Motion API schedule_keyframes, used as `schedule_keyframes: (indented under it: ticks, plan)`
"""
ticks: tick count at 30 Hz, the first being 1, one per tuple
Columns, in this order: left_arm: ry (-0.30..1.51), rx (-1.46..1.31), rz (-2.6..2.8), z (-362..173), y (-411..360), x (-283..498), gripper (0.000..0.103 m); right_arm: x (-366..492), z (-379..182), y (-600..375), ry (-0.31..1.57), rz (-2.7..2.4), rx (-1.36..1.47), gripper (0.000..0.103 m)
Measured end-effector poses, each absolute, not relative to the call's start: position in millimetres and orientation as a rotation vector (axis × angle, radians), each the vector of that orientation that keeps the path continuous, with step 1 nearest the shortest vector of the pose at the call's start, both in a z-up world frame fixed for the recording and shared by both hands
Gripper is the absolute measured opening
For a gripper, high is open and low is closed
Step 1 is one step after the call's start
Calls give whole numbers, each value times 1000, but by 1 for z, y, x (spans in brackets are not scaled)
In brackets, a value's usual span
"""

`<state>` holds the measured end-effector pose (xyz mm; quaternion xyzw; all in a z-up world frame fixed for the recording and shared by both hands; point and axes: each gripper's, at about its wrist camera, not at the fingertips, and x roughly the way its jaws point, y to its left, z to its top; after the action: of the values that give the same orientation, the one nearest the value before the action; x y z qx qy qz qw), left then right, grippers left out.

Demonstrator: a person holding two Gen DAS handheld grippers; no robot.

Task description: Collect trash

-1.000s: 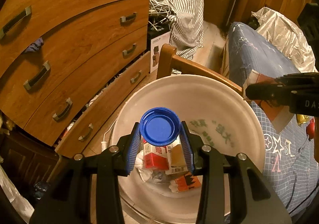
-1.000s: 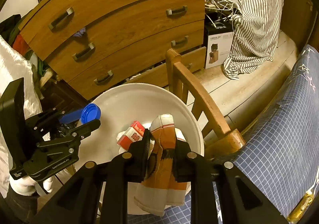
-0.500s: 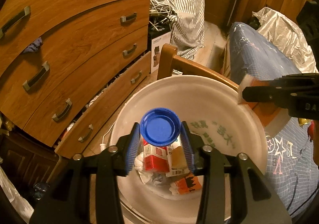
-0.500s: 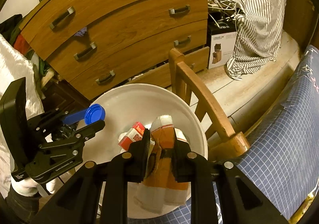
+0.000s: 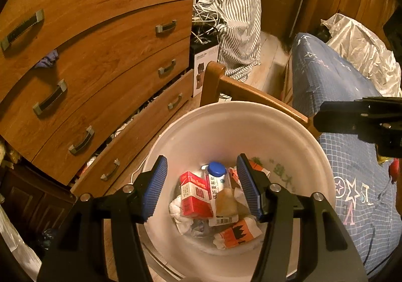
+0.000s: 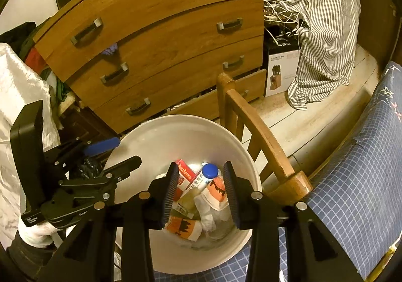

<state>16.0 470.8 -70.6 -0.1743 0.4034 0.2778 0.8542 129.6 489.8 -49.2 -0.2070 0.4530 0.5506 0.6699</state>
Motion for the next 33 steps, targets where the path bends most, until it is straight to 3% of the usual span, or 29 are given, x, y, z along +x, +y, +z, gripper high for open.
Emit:
schedule_keyframes:
  ticks: [15,18,23,28,33]
  plan:
    - [838,-355,576,-63,452,9,55,115,-44,464,986,1259,-458,38]
    - [818,-349,585,-60,439,0,63,108,-41,448,966,1271,-430,40]
    - [705,-332,617,-49,409,-31,74,81,-28,403,858,1292,-374,53]
    - [572,-307,672,-29,374,-68,95,43,-15,343,715,1299,-322,67]
    - [468,-278,761,-7,341,-100,97,14,-4,281,590,1265,-269,80]
